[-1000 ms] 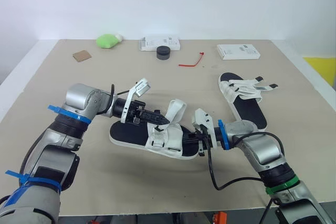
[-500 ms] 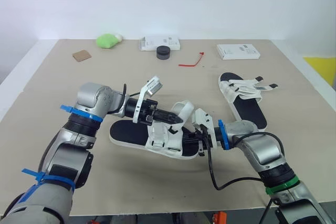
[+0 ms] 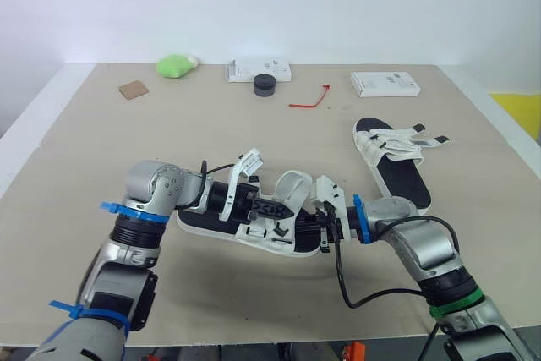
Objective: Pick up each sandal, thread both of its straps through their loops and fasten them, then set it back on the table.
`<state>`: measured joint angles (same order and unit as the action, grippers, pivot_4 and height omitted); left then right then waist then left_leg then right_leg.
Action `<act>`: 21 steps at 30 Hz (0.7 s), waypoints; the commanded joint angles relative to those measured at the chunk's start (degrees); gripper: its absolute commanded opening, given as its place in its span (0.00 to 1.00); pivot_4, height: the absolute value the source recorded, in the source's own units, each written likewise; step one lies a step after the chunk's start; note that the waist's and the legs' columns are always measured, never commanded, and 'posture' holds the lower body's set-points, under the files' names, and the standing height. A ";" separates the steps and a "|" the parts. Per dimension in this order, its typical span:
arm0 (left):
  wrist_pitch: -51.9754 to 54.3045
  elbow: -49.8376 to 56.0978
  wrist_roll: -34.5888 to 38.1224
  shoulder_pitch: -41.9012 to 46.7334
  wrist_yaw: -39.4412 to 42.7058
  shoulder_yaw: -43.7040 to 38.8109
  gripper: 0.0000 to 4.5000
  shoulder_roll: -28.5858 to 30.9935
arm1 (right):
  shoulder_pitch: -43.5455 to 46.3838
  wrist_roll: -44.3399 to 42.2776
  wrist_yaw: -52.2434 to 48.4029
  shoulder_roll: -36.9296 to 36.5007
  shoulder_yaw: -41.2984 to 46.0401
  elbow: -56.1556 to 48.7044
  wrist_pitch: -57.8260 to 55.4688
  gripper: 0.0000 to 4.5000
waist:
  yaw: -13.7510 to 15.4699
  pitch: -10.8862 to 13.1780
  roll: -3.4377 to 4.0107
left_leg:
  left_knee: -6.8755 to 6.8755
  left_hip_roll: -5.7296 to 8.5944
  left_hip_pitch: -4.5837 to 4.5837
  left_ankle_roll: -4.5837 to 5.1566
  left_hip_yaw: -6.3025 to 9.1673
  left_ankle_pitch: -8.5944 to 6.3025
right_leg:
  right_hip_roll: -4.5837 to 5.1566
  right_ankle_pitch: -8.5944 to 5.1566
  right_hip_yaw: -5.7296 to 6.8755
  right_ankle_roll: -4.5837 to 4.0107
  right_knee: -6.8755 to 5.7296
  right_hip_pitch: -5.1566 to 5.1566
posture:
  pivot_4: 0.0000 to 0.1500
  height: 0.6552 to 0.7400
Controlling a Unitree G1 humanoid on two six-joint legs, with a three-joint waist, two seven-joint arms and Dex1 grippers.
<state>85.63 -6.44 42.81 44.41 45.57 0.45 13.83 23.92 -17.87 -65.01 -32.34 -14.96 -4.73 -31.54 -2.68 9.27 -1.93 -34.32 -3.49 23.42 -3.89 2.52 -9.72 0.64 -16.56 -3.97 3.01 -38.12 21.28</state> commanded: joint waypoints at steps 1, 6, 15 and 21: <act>0.36 2.09 1.62 -0.22 -1.34 -0.98 0.01 -1.49 | -1.42 1.79 0.92 -0.05 -2.80 2.33 -1.98 0.00 | 0.00 0.00 0.00 | 0.00 0.00 0.00 0.00 0.01 0.00 | 0.00 0.01 0.00 0.01 0.00 0.00 | 1.00 1.00; 0.82 7.13 3.54 -3.29 0.79 1.19 0.01 1.43 | -1.63 1.76 0.90 -0.34 -2.69 2.04 -2.07 0.00 | -0.06 0.00 0.00 | 0.01 0.00 0.00 -0.01 0.00 -0.01 | 0.00 0.00 -0.02 0.00 0.00 0.01 | 1.00 1.00; 2.93 9.67 7.80 -3.68 1.57 -0.02 0.01 1.80 | -1.49 1.85 0.85 -0.36 -2.78 2.09 -1.98 0.00 | -0.05 0.00 0.00 | 0.01 0.00 0.00 -0.06 -0.01 -0.04 | 0.00 -0.02 -0.02 -0.03 0.01 0.02 | 1.00 1.00; 1.53 10.27 7.60 -4.26 0.64 0.61 0.01 1.89 | -1.53 1.92 0.81 -0.32 -2.89 2.19 -1.81 0.00 | -0.08 0.00 0.00 | 0.01 0.00 0.01 -0.06 -0.01 -0.04 | 0.00 -0.02 -0.03 -0.03 0.01 0.02 | 1.00 1.00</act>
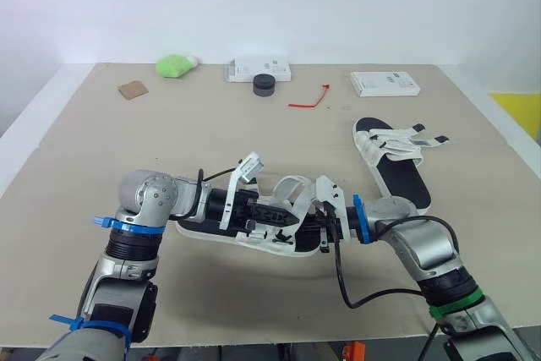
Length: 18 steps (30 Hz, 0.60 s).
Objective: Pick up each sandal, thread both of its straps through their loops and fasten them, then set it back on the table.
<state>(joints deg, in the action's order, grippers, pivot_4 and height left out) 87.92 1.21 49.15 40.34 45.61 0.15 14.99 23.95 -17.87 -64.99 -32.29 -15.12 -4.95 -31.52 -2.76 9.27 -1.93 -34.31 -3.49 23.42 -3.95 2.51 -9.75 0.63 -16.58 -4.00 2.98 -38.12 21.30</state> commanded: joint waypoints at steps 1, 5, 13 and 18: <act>-1.40 3.09 0.99 -0.63 0.81 1.76 0.01 1.35 | -1.54 1.92 0.78 -0.36 -2.73 2.42 -1.79 0.00 | 0.00 0.00 0.00 | 0.01 0.00 0.00 0.00 0.01 0.00 | -0.01 0.00 0.00 0.00 0.00 0.00 | 1.00 1.00; -0.92 2.91 1.35 -1.61 -0.27 1.47 0.01 1.24 | -1.47 1.99 0.84 -0.40 -2.71 2.51 -1.71 0.00 | -0.01 0.00 0.00 | 0.02 0.00 -0.01 -0.01 0.01 0.00 | -0.01 -0.01 0.00 -0.02 0.00 0.00 | 1.00 1.00; -4.90 1.90 -0.36 -2.53 -1.21 2.96 0.01 1.58 | -1.36 1.98 0.81 -0.29 -2.80 2.61 -1.67 0.00 | -0.01 0.00 0.00 | 0.02 0.00 -0.01 -0.01 0.01 -0.01 | -0.01 -0.02 0.00 -0.04 0.00 0.00 | 1.00 1.00; -7.34 1.92 -1.47 -3.48 -1.12 3.96 0.01 2.46 | -1.47 1.86 0.79 -0.29 -2.77 2.58 -1.76 0.00 | 0.01 0.00 0.00 | 0.01 0.00 -0.02 -0.01 0.01 -0.01 | 0.00 -0.02 0.00 -0.04 0.00 -0.01 | 1.00 1.00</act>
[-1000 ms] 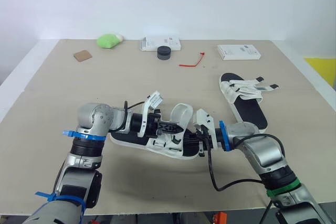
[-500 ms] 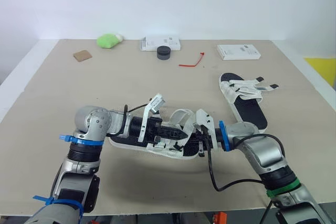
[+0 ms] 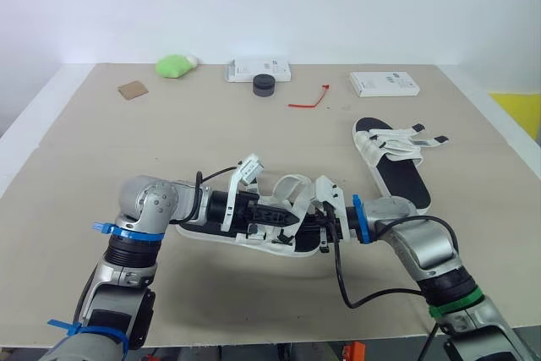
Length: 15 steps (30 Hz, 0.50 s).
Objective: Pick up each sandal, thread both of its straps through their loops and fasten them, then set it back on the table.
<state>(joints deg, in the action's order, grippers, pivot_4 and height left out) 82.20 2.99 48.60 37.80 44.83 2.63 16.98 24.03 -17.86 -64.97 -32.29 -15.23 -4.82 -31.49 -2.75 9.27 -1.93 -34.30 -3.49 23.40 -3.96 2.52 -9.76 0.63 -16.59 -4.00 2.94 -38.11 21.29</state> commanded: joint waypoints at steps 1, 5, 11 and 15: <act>-2.07 0.30 -1.04 -1.20 -0.20 1.66 0.01 0.73 | -1.58 1.85 0.77 -0.32 -2.66 2.43 -1.80 0.00 | 0.00 0.00 0.00 | 0.00 0.00 0.00 0.00 0.00 0.00 | 0.00 0.00 0.00 0.00 0.00 0.00 | 1.00 1.00; -4.40 1.27 -1.63 -2.30 0.57 2.62 0.01 1.77 | -1.54 1.83 0.77 -0.29 -2.62 2.53 -1.82 0.00 | 0.00 0.00 0.00 | 0.00 0.00 0.00 0.00 0.00 0.00 | 0.00 -0.01 0.00 -0.01 0.00 0.00 | 1.00 1.00; -2.12 1.36 1.47 -1.83 0.05 0.89 0.01 0.99 | -1.36 1.87 0.63 -0.36 -2.61 2.79 -1.71 0.00 | -0.01 0.00 0.01 | 0.00 0.00 0.00 0.00 0.00 0.00 | 0.00 -0.01 0.00 -0.01 0.00 0.00 | 1.00 1.00; 0.28 0.78 2.67 -1.21 -0.96 -0.13 0.01 0.35 | -1.18 1.94 0.55 -0.33 -2.64 2.99 -1.63 0.00 | -0.02 0.00 0.01 | 0.01 0.00 0.00 0.00 0.00 0.00 | 0.00 -0.02 0.00 -0.02 0.00 0.01 | 1.00 1.00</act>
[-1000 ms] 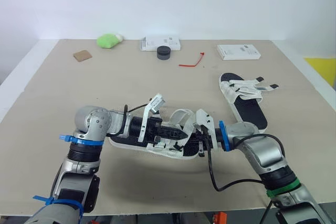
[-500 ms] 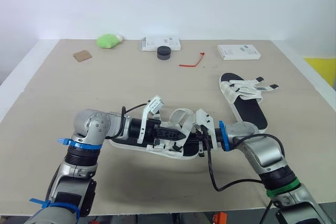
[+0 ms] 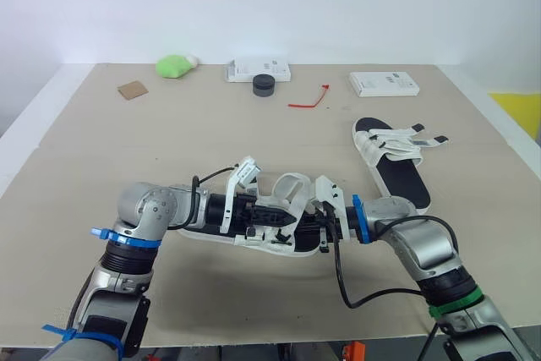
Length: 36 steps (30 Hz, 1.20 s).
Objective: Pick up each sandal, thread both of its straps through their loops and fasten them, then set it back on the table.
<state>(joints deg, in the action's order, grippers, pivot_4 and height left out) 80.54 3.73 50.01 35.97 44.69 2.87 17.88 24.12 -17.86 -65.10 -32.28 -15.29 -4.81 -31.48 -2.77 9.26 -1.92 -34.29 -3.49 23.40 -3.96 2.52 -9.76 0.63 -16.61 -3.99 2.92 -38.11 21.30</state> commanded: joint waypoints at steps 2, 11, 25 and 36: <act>3.86 -1.11 2.34 1.40 -2.37 -2.70 0.01 -2.22 | -1.20 1.97 0.67 -0.32 -2.58 3.09 -1.62 0.00 | 0.00 0.00 0.00 | 0.00 0.00 0.00 0.00 0.00 0.00 | 0.00 0.00 0.00 0.00 0.00 0.00 | 1.00 1.00; 10.85 -4.77 4.27 3.69 -6.75 -9.70 0.01 -6.42 | -1.29 2.05 0.76 -0.39 -2.59 3.07 -1.64 0.00 | 0.00 0.01 -0.01 | -0.01 0.00 0.01 0.00 0.01 0.00 | 0.00 0.01 0.01 0.02 0.00 0.00 | 1.00 1.00; 4.40 2.09 1.65 -0.24 -1.00 2.82 0.01 1.53 | -1.26 2.03 0.67 -0.59 -2.44 3.11 -1.44 0.00 | -0.06 0.00 -0.01 | 0.01 0.00 -0.01 -0.07 0.00 -0.04 | 0.00 -0.01 0.00 -0.02 0.00 0.01 | 1.00 1.00; -24.39 3.02 -14.08 -1.72 11.53 18.25 0.01 9.78 | -1.07 1.92 0.55 -0.53 -2.46 2.87 -1.48 0.00 | 0.02 -0.02 0.00 | 0.04 -0.01 -0.04 -0.09 -0.02 -0.05 | 0.00 -0.18 -0.02 -0.32 0.02 -0.01 | 1.00 1.00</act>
<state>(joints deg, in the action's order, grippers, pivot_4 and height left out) 59.91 7.75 39.66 35.43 54.39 17.55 27.00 24.33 -17.86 -65.34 -32.32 -15.49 -4.55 -31.39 -2.75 9.24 -1.92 -34.25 -3.50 23.36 -4.05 2.50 -9.82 0.63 -16.80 -4.02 2.60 -38.10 21.29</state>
